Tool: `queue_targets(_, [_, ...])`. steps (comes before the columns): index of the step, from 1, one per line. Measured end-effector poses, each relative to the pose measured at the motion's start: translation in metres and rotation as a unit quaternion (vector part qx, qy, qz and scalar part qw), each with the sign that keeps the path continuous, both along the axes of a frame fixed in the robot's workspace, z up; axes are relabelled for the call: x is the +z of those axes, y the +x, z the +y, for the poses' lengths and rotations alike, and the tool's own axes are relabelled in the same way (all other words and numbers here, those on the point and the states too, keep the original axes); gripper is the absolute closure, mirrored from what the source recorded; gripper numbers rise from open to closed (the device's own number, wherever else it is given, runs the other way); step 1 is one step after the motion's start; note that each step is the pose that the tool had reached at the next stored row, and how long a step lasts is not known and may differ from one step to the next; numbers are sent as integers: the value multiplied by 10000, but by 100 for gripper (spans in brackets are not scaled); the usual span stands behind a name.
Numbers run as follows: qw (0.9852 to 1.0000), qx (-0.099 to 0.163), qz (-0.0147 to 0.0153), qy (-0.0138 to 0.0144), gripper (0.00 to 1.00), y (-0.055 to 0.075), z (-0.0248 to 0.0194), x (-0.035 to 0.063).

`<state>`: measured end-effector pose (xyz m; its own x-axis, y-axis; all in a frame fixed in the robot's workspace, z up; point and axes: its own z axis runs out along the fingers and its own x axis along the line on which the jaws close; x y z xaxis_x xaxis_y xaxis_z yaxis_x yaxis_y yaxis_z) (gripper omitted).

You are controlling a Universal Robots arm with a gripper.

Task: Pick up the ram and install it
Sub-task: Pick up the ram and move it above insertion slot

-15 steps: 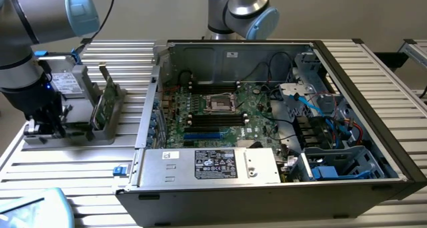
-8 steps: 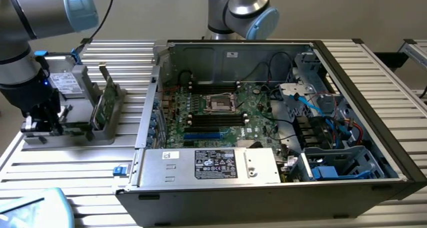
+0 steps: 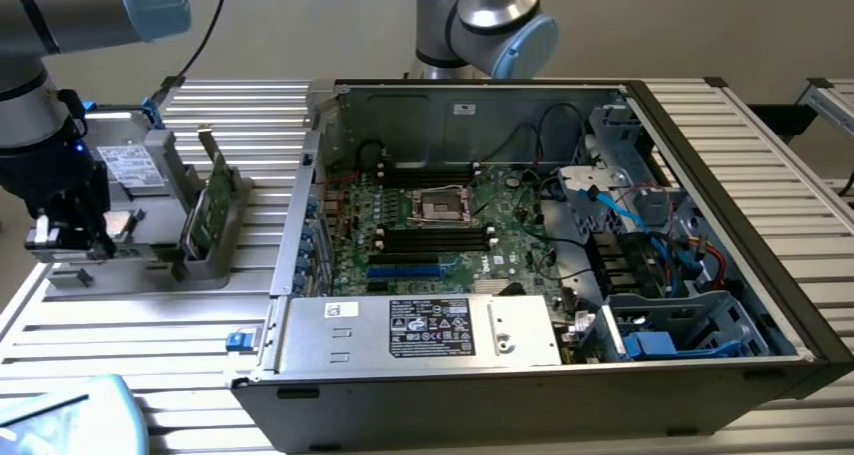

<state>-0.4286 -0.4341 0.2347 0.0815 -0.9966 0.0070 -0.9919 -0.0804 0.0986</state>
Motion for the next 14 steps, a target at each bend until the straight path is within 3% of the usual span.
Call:
queue_targets(7, [9999, 0, 121, 1, 86, 101, -2, 231])
queue_targets(14, [9998, 1, 202, 1, 86, 316, -4, 413])
